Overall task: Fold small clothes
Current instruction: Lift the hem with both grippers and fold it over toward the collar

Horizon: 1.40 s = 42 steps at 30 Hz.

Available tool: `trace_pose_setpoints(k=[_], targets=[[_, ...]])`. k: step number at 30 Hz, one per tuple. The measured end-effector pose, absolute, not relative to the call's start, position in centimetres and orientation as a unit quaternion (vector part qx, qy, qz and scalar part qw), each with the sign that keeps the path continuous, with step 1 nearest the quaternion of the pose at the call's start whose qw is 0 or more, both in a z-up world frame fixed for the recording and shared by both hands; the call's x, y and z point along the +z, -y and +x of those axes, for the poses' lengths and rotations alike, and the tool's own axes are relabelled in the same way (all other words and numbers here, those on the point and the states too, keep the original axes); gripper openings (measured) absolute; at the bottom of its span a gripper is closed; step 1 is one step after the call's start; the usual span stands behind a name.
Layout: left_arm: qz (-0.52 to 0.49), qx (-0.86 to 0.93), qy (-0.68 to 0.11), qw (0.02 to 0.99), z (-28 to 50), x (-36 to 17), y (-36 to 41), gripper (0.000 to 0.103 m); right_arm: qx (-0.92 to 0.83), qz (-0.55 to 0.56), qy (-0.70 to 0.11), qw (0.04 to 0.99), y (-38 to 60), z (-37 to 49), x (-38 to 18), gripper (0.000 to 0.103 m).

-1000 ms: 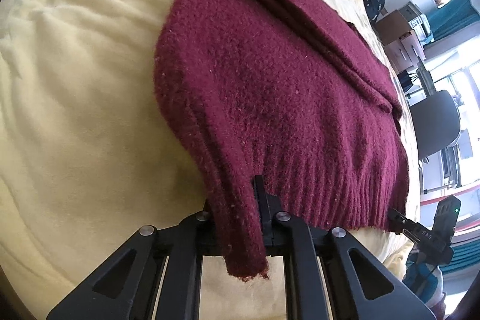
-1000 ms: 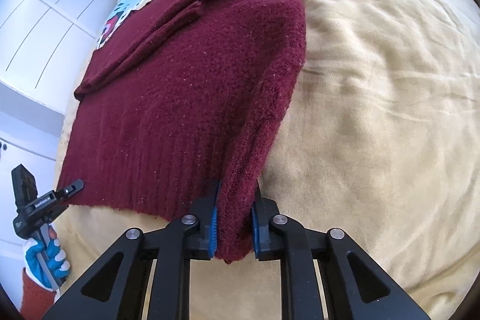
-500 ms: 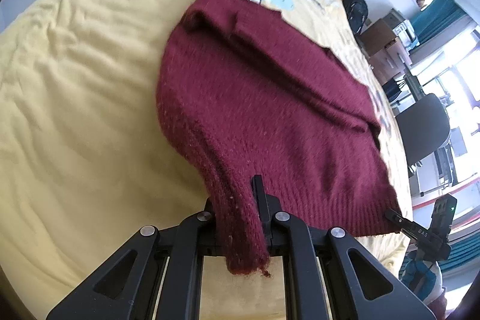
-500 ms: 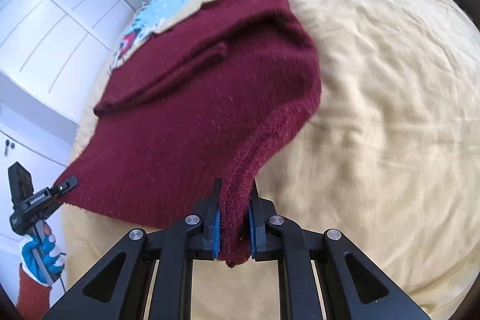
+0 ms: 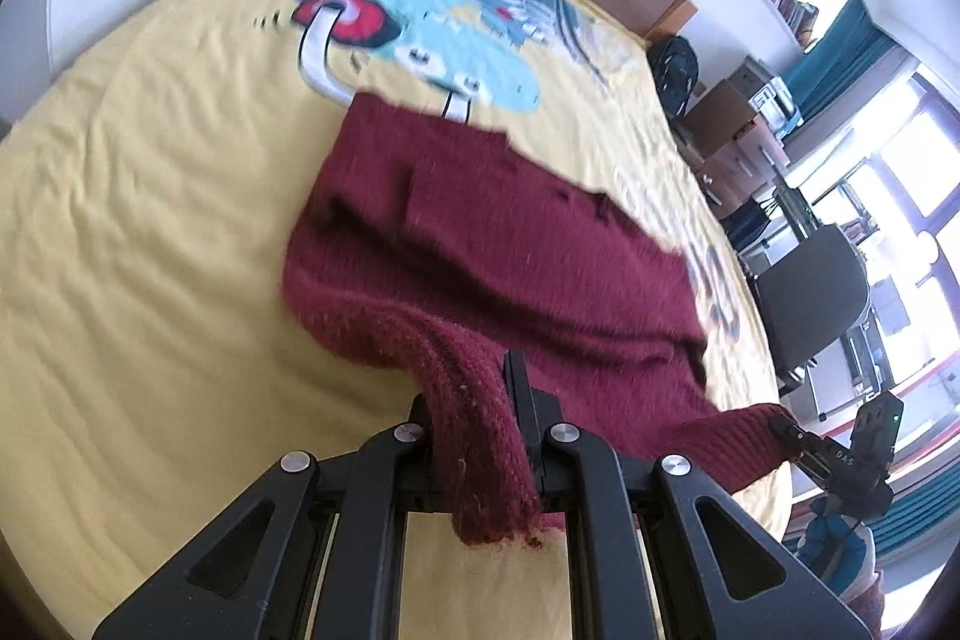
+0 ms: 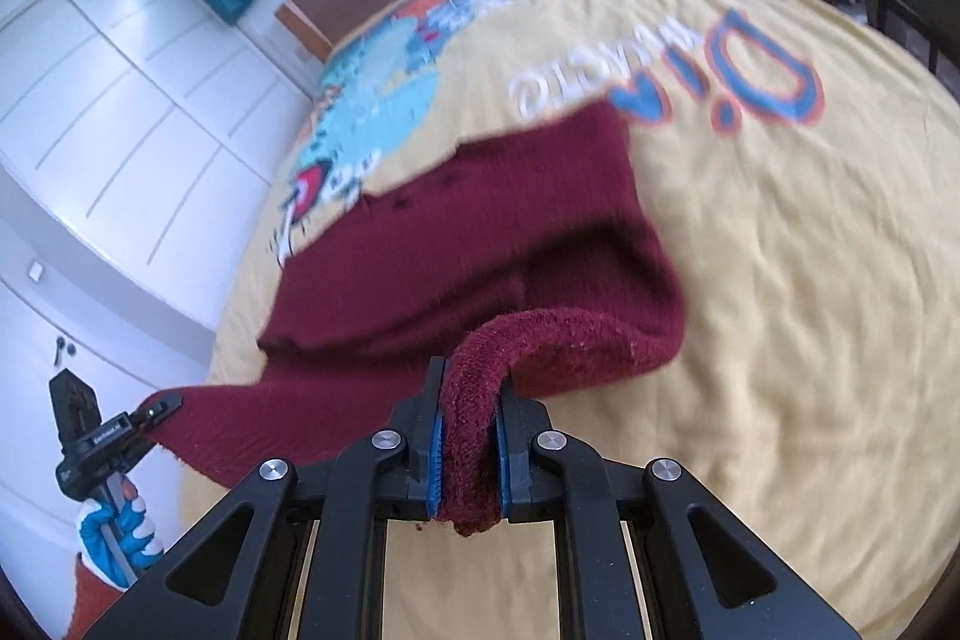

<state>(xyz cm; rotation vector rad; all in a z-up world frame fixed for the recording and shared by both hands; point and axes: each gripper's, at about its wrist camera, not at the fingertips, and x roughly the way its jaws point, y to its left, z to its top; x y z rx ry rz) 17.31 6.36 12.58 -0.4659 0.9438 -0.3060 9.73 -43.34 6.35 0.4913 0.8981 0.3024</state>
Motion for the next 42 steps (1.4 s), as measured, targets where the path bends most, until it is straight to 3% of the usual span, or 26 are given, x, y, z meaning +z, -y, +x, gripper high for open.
trace_pose_setpoints(k=[6, 13, 32, 34, 36, 40, 42], targets=[[-0.221, -0.151, -0.424, 0.865, 21.2, 15.1, -6.5, 0.009, 0.139, 0.241, -0.393, 0.876, 43.5, 13.9, 9.2, 0.012], [-0.211, -0.149, -0.418, 0.871, 26.2, 15.3, -6.2, 0.009, 0.119, 0.254, -0.39, 0.877, 44.1, 19.5, 8.6, 0.012], [-0.203, -0.092, -0.489, 0.843, 38.9, 4.0, -6.4, 0.01, 0.053, 0.255, -0.446, 0.856, 42.9, 31.8, -1.4, 0.017], [-0.207, -0.084, -0.498, 0.838, 39.5, 2.9, -6.4, 0.011, 0.045, 0.259, -0.45, 0.853, 42.9, 32.4, -2.3, 0.023], [-0.217, -0.084, -0.504, 0.832, 40.0, 2.1, -6.6, 0.014, 0.035, 0.261, -0.449, 0.854, 43.1, 32.5, -2.8, 0.041], [-0.251, -0.087, -0.508, 0.82, 40.4, 1.4, -7.3, 0.03, 0.021, 0.278, -0.445, 0.851, 44.1, 32.9, -3.2, 0.053], [-0.272, -0.088, -0.505, 0.815, 40.5, 1.2, -7.9, 0.032, 0.016, 0.28, -0.442, 0.852, 44.8, 32.8, -2.9, 0.059]])
